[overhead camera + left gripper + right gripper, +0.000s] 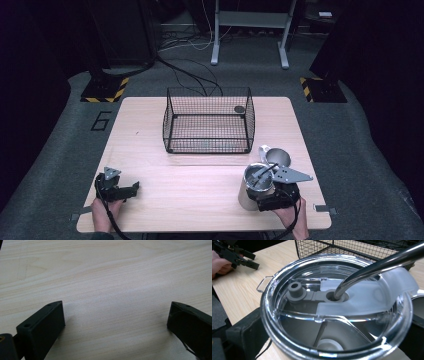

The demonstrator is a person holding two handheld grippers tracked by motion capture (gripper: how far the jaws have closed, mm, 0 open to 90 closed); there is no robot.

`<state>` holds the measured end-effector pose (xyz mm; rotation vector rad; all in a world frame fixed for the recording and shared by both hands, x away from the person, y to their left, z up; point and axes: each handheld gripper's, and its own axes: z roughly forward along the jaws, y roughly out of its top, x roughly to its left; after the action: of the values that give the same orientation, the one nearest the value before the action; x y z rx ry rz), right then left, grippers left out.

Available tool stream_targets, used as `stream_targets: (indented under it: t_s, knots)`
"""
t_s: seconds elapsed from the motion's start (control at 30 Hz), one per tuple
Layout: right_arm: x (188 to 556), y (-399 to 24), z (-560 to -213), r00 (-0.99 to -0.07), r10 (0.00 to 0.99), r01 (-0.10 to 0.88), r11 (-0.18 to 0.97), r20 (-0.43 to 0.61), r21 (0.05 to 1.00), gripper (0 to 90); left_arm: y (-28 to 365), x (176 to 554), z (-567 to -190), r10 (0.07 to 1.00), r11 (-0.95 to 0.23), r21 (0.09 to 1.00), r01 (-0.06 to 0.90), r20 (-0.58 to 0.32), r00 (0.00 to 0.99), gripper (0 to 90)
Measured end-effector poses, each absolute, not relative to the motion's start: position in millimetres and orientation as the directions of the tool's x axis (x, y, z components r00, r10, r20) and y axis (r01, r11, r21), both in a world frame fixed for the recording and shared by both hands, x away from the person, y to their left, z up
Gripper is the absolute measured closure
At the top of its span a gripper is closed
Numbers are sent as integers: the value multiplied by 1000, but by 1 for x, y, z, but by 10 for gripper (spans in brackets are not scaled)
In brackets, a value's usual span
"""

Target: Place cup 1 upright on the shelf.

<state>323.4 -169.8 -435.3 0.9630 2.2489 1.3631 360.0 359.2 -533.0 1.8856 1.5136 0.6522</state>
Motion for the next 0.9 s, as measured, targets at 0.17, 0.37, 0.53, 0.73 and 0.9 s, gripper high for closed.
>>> stream_targets:
  t_s: [0.17,0.37,0.53,0.73,0.9]
  knots:
    - [326,-169,-436,-705,707,373,303,56,877,0,359,360,-533,976,-146,733,665,-5,220,12]
    - [327,-167,-437,-704,708,371,297,58,880,11,359,360,-533,975,-147,733,664,-4,220,12]
    - [326,-165,-438,-697,717,350,294,37,890,22,360,360,-533,975,-148,730,668,-6,222,12]
    - [324,-163,-438,-690,723,329,298,12,896,29,359,360,-533,976,-147,732,665,-4,220,12]
    - [323,-163,-438,-685,728,328,298,8,897,32,360,360,-533,975,-149,730,667,-5,223,12]
